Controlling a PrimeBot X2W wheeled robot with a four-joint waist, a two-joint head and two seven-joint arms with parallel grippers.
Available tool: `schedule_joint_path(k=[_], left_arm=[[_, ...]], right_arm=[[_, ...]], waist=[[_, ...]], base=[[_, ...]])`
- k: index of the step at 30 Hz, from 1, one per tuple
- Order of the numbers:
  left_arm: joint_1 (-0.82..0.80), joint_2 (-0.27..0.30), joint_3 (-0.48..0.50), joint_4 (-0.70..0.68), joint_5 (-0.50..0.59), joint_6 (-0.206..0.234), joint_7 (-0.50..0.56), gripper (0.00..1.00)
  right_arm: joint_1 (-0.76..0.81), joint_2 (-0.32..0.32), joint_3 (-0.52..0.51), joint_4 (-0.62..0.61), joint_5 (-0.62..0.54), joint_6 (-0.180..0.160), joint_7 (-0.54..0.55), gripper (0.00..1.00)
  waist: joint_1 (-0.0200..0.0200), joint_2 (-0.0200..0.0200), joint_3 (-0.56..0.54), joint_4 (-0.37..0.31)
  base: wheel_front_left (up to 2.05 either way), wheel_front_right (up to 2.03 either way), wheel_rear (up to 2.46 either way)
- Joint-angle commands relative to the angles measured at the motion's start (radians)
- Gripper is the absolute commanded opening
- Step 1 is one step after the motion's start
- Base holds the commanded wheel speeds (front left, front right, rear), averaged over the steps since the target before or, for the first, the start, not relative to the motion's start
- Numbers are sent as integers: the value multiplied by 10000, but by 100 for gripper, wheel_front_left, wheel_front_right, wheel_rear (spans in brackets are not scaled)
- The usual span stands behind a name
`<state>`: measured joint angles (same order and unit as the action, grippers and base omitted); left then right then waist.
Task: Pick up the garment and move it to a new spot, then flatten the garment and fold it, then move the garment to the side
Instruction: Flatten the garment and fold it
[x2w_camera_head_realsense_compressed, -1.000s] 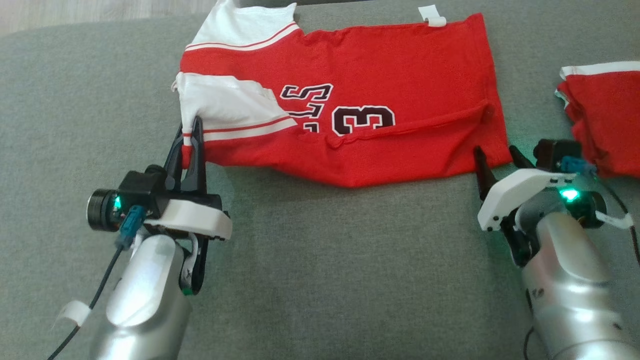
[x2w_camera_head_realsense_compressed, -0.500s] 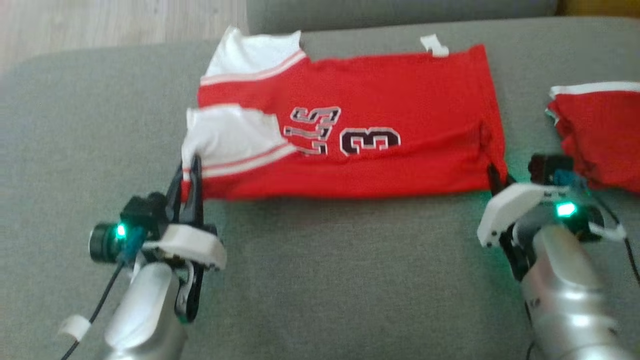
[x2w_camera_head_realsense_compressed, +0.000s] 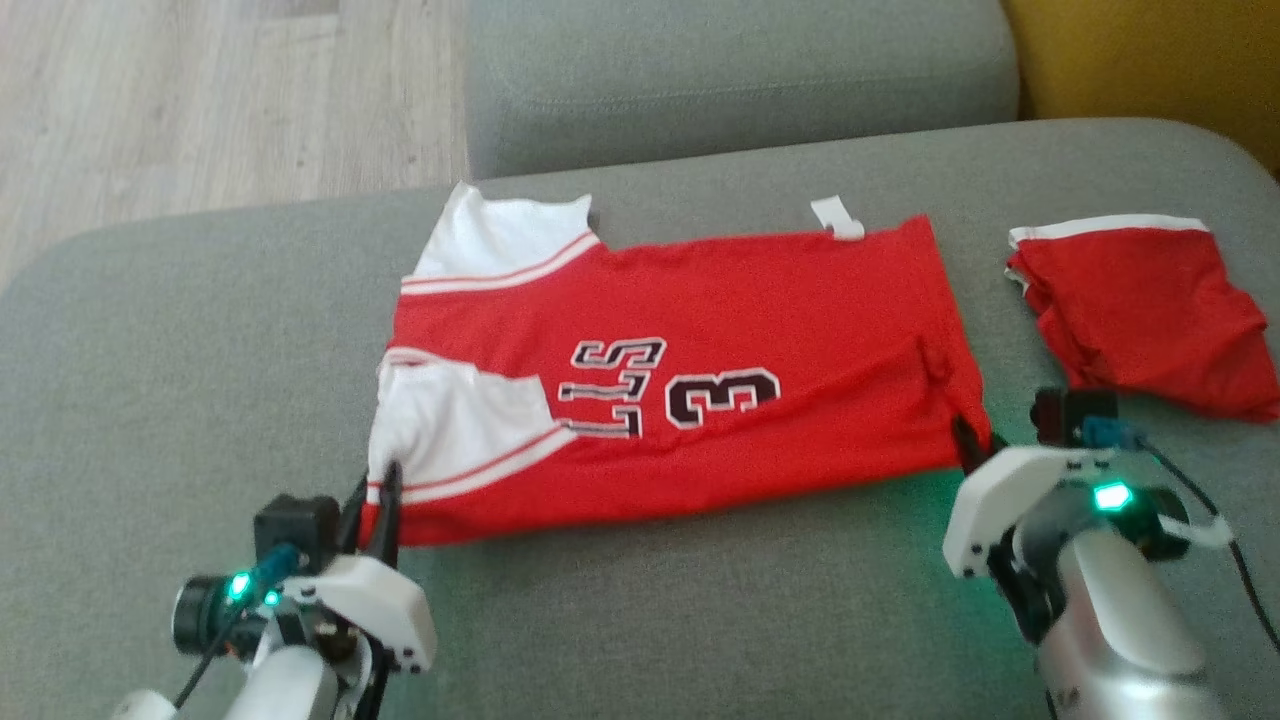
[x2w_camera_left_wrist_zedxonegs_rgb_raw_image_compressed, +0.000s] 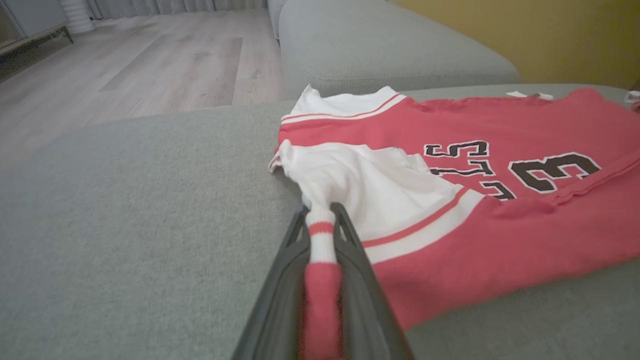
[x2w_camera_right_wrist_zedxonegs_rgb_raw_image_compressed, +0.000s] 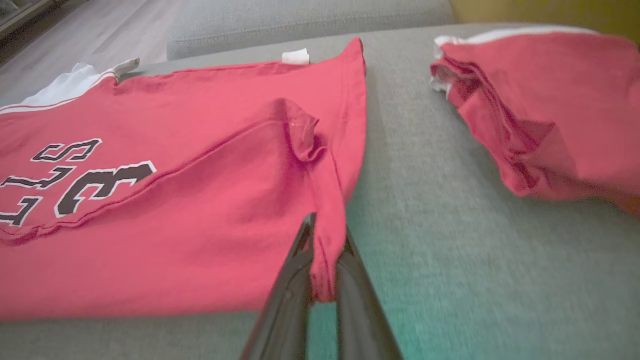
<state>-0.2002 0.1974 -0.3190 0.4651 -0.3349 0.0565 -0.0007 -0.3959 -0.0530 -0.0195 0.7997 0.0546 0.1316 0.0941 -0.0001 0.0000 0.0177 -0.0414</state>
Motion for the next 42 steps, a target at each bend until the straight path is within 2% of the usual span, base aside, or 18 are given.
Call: schedule_joint_path(k=[1, 7, 11, 16, 17, 18, 19, 20, 28, 34, 39, 41, 42], left_arm=[[4, 324, 269, -541, -64, 78, 233, 0], [751, 429, 162, -1259, -309, 150, 1082, 0], [944, 450, 139, -1515, -351, 247, 1264, 0], [1073, 408, 45, -1708, -383, 303, 1332, 0], [1064, 405, 40, -1724, -373, 325, 1305, 0], [1048, 394, 48, -1749, -352, 363, 1217, 2], [1026, 373, 57, -1776, -329, 409, 1112, 40], [1006, 354, 72, -1796, -302, 464, 1001, 98], [526, 142, 365, -1922, -402, 495, -344, 100], [-434, 261, 427, -2269, -278, 9, -1645, 100], [-2080, 883, 413, -2305, -77, -515, -1218, 100], [-2971, 1213, 331, -2137, -5, -863, -694, 100], [-3882, 1552, 174, -1774, 31, -1248, -25, 100]], right_arm=[[231, 28, 256, -746, 224, -9, 266, 0], [1673, 28, -73, -2466, 603, -9, 1273, 0], [2340, 28, -383, -3220, 773, -9, 1519, 0], [3003, 28, -199, -4014, 1088, -9, 1544, 0], [3056, 28, -176, -4142, 1127, -9, 1433, 11], [3086, 28, -163, -4286, 1112, -9, 1250, 62], [3111, 28, -161, -4383, 1202, -9, 1107, 100], [3111, 28, -135, -4496, 1275, -9, 911, 100], [2824, 28, 120, -5152, 1956, -9, -1483, 100], [2412, 28, 273, -5392, 2533, -9, -2845, 100], [1927, 28, 426, -5778, 2731, -9, -3268, 100], [1734, 28, 543, -5930, 2815, -9, -3349, 100], [1549, 28, 678, -6066, 2917, -9, -3413, 100]], waist=[[1, 0, -175, -58], [1, 0, -313, 20], [1, 0, -310, 81], [1, 0, -224, 113], [1, 0, -200, 109], [1, 0, -177, 106], [1, 0, -154, 98], [1, 0, -127, 83], [1, 0, 238, -120], [1, 0, 834, -571], [1, 0, 1664, -1049], [1, 0, 2075, -1253], [1, 0, 2451, -1458]], base=[[0, 0, 0], [0, 0, 0], [0, 0, 0], [0, 0, 0], [0, 0, 0], [0, 0, 0], [0, 0, 0], [0, 0, 0], [0, 0, 0], [0, 0, 0], [0, 0, 0], [0, 0, 0], [0, 0, 0]])
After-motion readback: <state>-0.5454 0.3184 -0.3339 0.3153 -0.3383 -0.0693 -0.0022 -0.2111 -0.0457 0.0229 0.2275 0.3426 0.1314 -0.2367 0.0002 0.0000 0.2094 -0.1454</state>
